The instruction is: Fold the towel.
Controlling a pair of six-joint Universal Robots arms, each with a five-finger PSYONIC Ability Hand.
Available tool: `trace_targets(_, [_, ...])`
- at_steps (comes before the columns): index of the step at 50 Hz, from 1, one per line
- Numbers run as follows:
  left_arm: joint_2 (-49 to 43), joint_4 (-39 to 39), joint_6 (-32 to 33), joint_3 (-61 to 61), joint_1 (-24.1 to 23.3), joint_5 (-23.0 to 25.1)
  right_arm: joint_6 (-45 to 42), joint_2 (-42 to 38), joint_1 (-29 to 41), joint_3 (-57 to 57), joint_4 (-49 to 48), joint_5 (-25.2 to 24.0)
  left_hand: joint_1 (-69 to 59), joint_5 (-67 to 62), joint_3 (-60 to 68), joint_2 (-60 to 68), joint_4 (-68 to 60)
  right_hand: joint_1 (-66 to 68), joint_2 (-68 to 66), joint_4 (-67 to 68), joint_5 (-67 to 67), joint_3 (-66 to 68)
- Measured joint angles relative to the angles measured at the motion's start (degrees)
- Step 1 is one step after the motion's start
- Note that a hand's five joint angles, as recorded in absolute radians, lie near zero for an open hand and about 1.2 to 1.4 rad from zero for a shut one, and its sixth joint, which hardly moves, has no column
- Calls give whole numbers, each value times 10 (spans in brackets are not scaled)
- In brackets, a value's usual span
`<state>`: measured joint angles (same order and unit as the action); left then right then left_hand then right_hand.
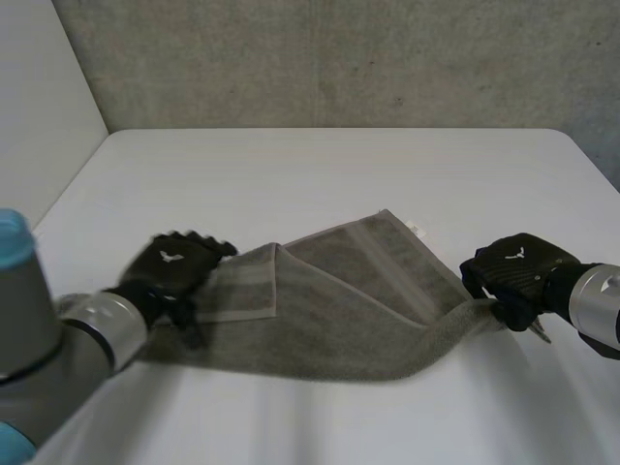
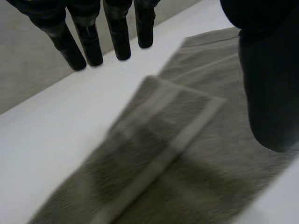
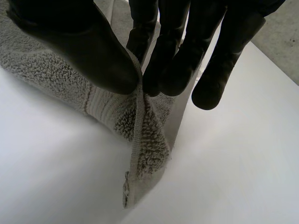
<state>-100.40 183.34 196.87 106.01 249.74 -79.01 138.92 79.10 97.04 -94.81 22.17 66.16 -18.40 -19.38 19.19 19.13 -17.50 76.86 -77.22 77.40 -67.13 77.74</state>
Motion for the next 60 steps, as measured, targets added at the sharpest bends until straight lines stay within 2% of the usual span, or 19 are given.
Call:
trace_targets(2, [-31,13,3,-9,-26,1,1,0,2,-3,-7,0,-51,-45,45,45,-58,0,0,0,0,0])
trace_targets(11, [-155,29,39,-91,-87,-10,3,-2,15,-15,-21,0,-95,-88,87,85,-104,0,0,0,0,0])
trace_targets(22, [-255,26,68,-199,-106,-64,3,-8,23,-26,-31,0,-142,-126,137,135,-149,0,0,0,0,0])
trace_targets(35, [-274,28,66,-235,-105,-76,1,-13,25,-32,-37,0,-205,-179,198,198,-214,0,0,0,0,0])
trace_targets(52, [-227,22,58,-226,-106,-73,-1,-32,26,-31,-39,1,-206,-188,199,199,-215,0,0,0,0,0])
trace_targets(60, [-237,24,60,-238,-106,-72,-1,-33,28,-31,-39,2,-206,-189,199,199,-215,0,0,0,0,0])
